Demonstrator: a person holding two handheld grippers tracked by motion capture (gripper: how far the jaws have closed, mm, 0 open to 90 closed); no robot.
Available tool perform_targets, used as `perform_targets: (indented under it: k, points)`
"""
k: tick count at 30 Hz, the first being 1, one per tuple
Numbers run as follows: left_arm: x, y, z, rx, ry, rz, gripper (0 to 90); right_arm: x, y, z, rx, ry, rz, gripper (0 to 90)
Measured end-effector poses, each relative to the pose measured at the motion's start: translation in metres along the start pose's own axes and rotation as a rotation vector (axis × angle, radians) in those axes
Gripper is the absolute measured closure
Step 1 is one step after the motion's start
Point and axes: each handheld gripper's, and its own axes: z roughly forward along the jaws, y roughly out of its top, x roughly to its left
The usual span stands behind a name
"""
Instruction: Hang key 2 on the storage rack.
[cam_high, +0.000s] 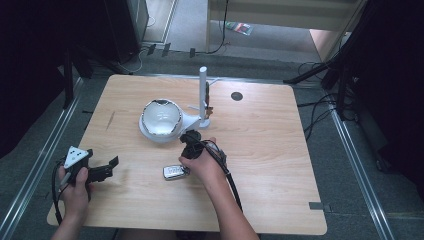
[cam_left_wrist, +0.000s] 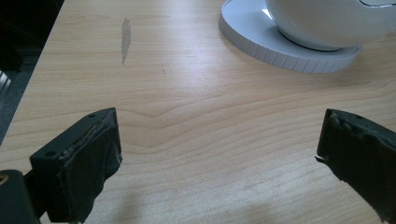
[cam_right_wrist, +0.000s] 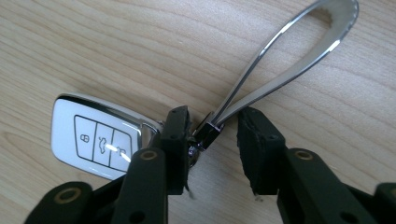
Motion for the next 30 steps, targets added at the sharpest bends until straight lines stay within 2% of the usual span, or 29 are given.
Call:
perform_targets:
  k: [9, 12, 13, 16, 20, 23, 24, 27, 28, 29, 30]
  points:
    - [0.000, 0.000, 0.000, 0.001, 0.000, 0.000, 0.2, 0.005, -0.002, 0.001, -0.010, -0.055, -0.044, 82.1]
    - [0.000, 0.000, 0.000, 0.002, 0.002, 0.005, 0.2, 0.008, -0.004, 0.002, -0.023, -0.085, -0.064, 82.9]
    - [0.000, 0.000, 0.000, 0.003, 0.001, 0.007, 0.2, 0.011, -0.005, 0.002, -0.027, -0.102, -0.085, 83.3]
    - [0.000, 0.000, 0.000, 0.001, 0.000, 0.004, 0.2, 0.012, -0.005, 0.002, -0.031, -0.112, -0.093, 83.5]
    - [0.000, 0.000, 0.000, 0.001, -0.001, 0.004, 0.2, 0.011, -0.010, 0.000, -0.070, -0.126, -0.096, 83.5]
    - [0.000, 0.000, 0.000, 0.004, 0.001, 0.007, 0.2, 0.011, -0.015, -0.007, -0.117, -0.110, -0.095, 83.6]
    - [0.000, 0.000, 0.000, 0.004, 0.001, 0.007, 0.2, 0.011, -0.015, -0.007, -0.117, -0.110, -0.095, 83.6]
    - [0.000, 0.000, 0.000, 0.004, 0.001, 0.008, 0.2, 0.010, -0.023, -0.018, -0.179, -0.105, -0.091, 83.6]
    - [0.000, 0.000, 0.000, 0.004, 0.001, 0.008, 0.2, 0.010, -0.023, -0.018, -0.179, -0.105, -0.091, 83.6]
    - [0.000, 0.000, 0.000, 0.005, 0.001, 0.009, 0.2, 0.011, -0.027, -0.024, -0.210, -0.108, -0.103, 83.6]
    - [0.000, 0.000, 0.000, 0.005, 0.001, 0.009, 0.2, 0.011, -0.027, -0.024, -0.210, -0.108, -0.103, 83.6]
